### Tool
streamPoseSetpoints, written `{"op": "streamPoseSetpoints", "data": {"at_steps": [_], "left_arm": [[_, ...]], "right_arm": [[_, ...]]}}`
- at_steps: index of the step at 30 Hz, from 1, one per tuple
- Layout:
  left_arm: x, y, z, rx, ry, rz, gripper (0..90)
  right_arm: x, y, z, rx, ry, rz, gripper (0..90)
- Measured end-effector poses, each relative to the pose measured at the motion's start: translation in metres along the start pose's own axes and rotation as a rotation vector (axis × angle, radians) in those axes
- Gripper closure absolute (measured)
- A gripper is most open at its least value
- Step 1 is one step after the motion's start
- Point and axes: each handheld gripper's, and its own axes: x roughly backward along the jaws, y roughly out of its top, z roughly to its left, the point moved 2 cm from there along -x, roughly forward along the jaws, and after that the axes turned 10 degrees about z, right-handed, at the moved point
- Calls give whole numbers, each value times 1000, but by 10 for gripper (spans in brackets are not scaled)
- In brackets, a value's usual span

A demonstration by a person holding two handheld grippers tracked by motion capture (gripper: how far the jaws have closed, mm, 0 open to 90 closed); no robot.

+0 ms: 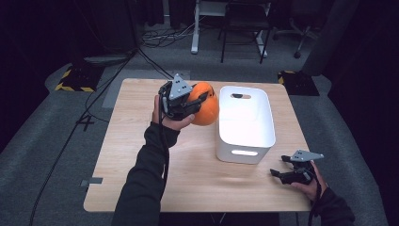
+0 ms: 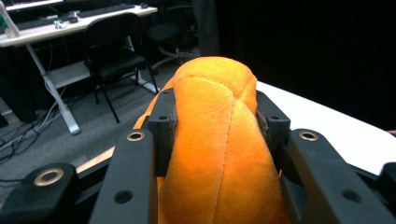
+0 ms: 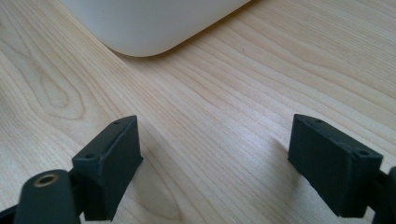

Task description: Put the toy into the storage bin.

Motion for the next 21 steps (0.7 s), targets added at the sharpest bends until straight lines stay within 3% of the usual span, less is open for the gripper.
{"op": "streamPoseSetpoints", "data": {"at_steps": [11, 21], "left_arm": [[-7, 28, -24, -41, -70, -30, 603], [-24, 40, -46, -80, -126, -21, 603]], "right_arm": [[0, 0, 0, -1, -1, -1, 171], [0, 0, 0, 4, -1, -2, 171]]}}
